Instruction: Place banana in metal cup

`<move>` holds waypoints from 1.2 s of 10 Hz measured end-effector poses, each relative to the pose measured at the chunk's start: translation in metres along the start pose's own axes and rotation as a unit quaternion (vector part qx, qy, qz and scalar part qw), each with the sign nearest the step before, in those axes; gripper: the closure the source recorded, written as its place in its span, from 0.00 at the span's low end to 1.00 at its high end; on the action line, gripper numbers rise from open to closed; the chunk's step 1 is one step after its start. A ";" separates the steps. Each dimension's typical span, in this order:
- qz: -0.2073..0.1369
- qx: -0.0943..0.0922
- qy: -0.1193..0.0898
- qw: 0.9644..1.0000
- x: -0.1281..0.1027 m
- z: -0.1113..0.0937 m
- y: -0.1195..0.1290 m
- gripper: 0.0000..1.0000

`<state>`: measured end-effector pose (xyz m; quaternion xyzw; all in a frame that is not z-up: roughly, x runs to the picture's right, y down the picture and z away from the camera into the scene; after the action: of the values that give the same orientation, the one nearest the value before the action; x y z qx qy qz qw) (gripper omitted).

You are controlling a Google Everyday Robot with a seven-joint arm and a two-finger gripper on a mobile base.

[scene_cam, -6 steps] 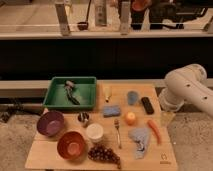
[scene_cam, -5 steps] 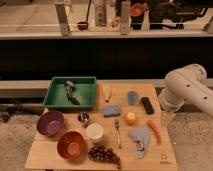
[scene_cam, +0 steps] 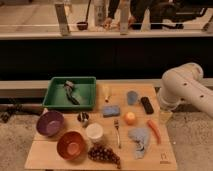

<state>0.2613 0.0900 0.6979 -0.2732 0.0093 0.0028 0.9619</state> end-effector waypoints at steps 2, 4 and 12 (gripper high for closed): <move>-0.014 0.002 -0.003 1.000 -0.021 0.002 -0.012 0.20; -0.023 0.004 -0.008 1.000 -0.023 0.003 -0.015 0.20; -0.065 0.020 -0.027 0.997 -0.086 0.019 -0.069 0.20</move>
<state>0.1762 0.0411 0.7524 -0.2543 -0.0342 -0.0529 0.9651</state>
